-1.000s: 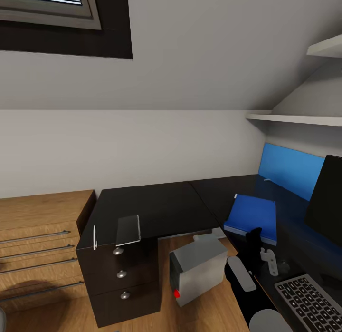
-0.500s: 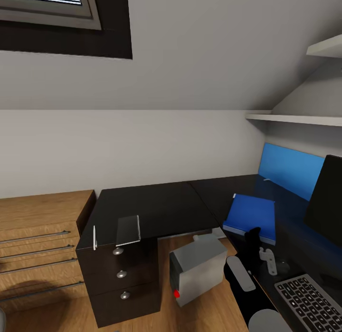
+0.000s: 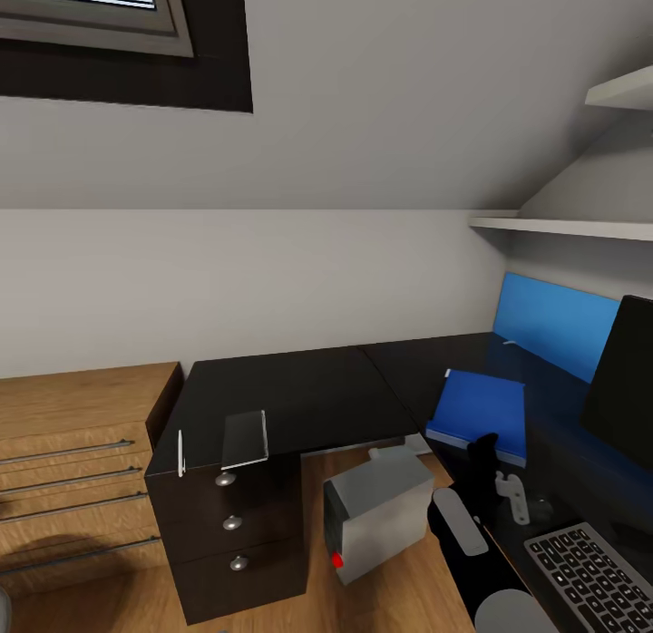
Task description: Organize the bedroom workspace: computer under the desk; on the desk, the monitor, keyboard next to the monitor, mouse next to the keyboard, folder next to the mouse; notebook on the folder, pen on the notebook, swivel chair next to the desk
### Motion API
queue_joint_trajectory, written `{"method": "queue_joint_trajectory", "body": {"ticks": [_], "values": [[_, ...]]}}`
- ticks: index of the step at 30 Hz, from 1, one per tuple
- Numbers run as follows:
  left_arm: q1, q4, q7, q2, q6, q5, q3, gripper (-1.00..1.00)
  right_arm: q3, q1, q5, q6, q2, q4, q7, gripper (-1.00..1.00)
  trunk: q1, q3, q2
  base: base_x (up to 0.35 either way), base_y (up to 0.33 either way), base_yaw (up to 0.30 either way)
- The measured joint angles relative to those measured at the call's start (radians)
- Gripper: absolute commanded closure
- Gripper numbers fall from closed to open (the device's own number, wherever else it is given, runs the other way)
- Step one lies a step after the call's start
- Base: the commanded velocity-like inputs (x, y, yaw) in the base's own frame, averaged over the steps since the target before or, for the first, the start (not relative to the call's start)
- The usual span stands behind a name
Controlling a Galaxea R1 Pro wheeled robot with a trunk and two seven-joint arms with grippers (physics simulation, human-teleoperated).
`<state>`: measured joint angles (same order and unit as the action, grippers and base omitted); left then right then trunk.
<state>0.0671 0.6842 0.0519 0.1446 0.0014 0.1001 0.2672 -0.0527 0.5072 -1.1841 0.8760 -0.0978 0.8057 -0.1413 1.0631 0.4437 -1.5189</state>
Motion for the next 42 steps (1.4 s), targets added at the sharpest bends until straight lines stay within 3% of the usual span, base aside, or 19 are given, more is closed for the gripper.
{"method": "queue_joint_trajectory", "body": {"ticks": [23, 32, 42], "values": [[0.000, 0.001, 0.000, 0.000, 0.000, 0.000, -0.001, -1.00, -0.002, 0.000, 0.001, -0.001, 0.005, -0.001, -0.002, 1.00, 0.080, 0.066, -0.147, 0.000, 0.000, 0.000], [0.000, 0.000, 0.000, 0.000, 0.001, 0.000, -0.003, -1.00, -0.001, 0.000, 0.001, -0.006, 0.005, 0.000, -0.006, 1.00, 0.081, 0.066, -0.147, 0.000, 0.000, 0.000], [0.000, 0.000, -0.002, -0.001, 0.001, 0.000, -0.003, -1.00, -0.006, 0.000, -0.001, -0.069, 0.006, -0.001, -0.012, 1.00, 0.081, 0.066, -0.147, 0.000, 0.000, 0.000]]}}
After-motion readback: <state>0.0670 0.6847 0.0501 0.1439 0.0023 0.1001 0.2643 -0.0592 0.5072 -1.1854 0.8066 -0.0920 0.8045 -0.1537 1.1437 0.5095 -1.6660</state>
